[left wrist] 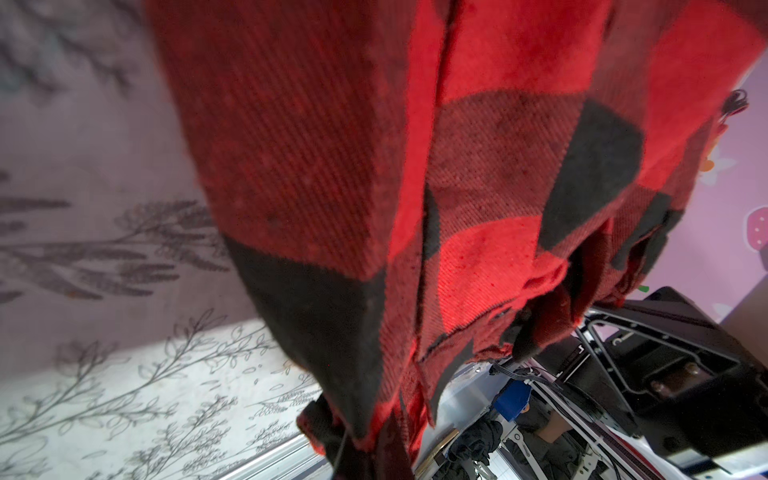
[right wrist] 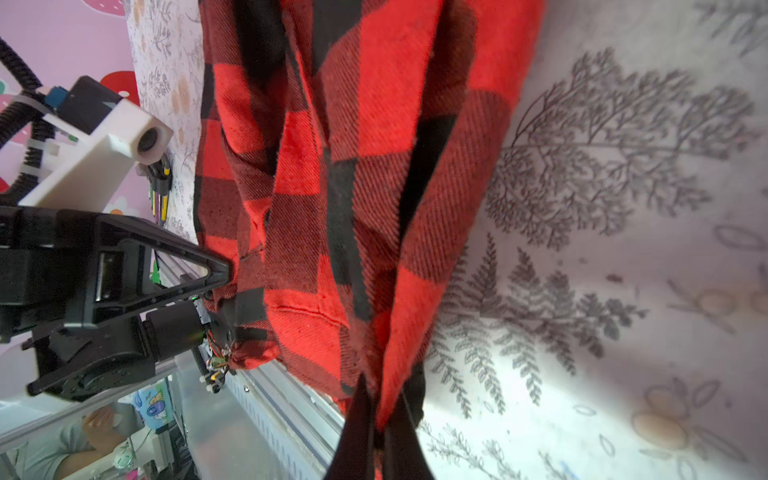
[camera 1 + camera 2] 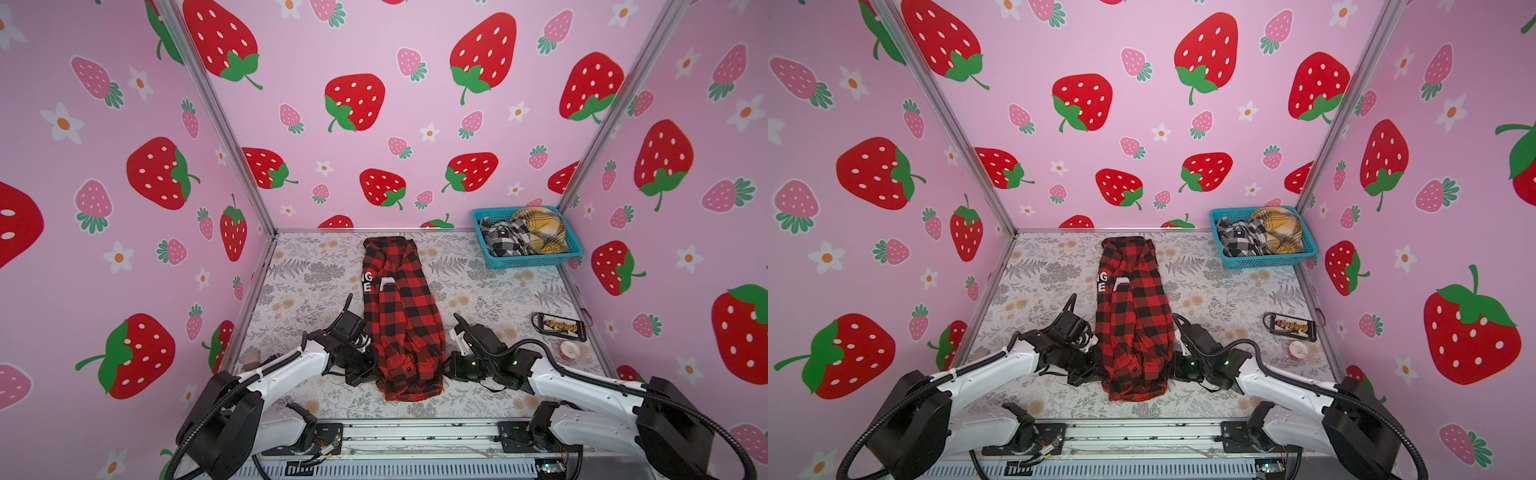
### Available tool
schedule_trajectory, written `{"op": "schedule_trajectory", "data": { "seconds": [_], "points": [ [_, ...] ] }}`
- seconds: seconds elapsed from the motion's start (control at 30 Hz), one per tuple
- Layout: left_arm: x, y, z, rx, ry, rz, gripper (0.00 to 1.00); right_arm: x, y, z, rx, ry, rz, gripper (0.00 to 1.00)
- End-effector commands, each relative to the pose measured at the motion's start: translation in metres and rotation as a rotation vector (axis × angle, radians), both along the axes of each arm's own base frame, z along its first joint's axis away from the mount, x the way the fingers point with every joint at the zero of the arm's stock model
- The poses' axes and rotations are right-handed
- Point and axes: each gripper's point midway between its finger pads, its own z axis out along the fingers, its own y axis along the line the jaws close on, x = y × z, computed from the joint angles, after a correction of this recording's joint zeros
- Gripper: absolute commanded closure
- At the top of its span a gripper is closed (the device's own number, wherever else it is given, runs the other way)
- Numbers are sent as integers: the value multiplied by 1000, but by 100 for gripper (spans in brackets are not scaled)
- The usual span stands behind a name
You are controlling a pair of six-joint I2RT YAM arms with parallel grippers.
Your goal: Fold and stack the long sleeve shirts
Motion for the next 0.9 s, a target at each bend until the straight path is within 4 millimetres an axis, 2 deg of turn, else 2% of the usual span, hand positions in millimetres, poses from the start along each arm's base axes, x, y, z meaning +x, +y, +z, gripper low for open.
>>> {"op": "schedule_trajectory", "data": {
  "seconds": [0.0, 0.23, 0.47, 0.73, 0.8, 0.87],
  "points": [
    [-13, 2, 3, -9, 40, 11, 100, -12, -11, -6, -41, 33, -51, 100],
    [-22, 1, 11, -38, 30, 3, 100, -32, -9, -1, -23, 52, -41, 100],
    [-29, 1, 2, -50, 57, 3, 100, -31, -8, -2, -51, 51, -44, 100],
    [-33, 0, 24, -88, 33, -5, 100, -37, -8, 1, -32, 65, -49, 100],
    [-30, -5, 32, -127, 23, 6, 100, -35, -7, 9, -15, 55, -58, 100],
    [-18, -14, 47, -184, -16, 30, 100, -23, -4, 28, 15, 14, -83, 100]
  ]
}}
